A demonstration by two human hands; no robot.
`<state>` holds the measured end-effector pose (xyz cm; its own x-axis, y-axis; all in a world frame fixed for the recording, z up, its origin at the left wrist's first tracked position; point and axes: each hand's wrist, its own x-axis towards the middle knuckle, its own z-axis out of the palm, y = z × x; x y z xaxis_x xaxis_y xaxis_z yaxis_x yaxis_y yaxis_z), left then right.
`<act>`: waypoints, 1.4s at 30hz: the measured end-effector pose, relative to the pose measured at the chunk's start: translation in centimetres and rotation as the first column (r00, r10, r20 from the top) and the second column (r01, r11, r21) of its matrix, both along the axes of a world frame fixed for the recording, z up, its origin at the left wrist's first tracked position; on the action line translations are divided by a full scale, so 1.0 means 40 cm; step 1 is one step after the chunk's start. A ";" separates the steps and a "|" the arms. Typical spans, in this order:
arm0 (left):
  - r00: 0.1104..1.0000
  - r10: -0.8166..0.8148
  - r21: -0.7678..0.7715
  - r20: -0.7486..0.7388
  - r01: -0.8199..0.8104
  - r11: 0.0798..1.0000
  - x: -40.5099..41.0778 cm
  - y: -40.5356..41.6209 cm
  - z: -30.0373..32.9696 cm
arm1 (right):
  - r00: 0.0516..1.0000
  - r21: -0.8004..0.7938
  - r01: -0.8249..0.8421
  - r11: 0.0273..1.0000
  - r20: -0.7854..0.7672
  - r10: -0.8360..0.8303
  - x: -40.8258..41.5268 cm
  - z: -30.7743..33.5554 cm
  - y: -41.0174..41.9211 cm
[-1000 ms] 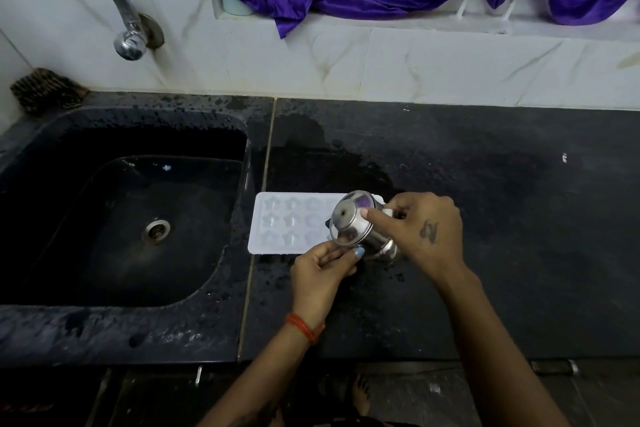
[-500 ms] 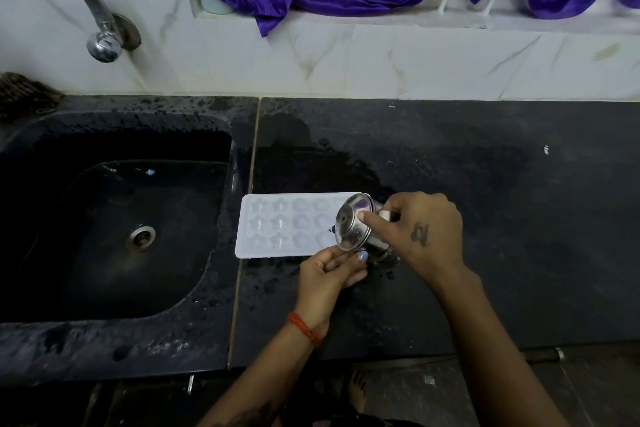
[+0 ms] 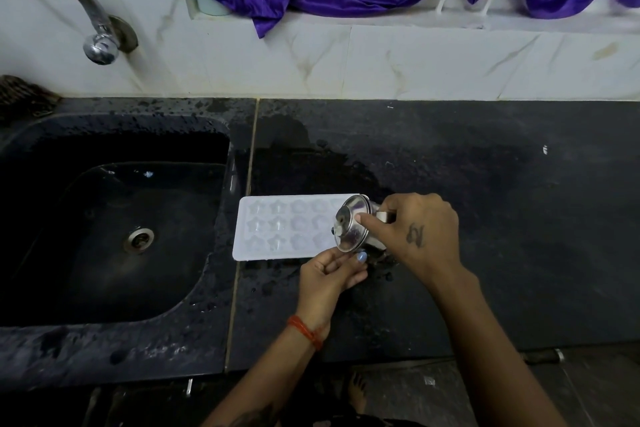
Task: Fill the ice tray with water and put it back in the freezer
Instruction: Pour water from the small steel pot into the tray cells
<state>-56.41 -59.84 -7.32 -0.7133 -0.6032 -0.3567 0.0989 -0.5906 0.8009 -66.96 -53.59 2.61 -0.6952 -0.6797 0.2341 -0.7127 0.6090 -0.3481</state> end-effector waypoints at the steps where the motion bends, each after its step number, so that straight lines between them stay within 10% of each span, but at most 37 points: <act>1: 1.000 0.003 -0.013 0.002 -0.003 1.000 -0.001 0.001 0.002 | 1.000 -0.013 0.000 1.000 0.010 0.000 -0.003 0.000 0.003; 42: 0.999 -0.049 -0.059 0.018 0.050 0.997 -0.044 0.046 0.012 | 0.993 -0.064 0.095 0.993 0.073 -0.091 -0.045 -0.006 0.082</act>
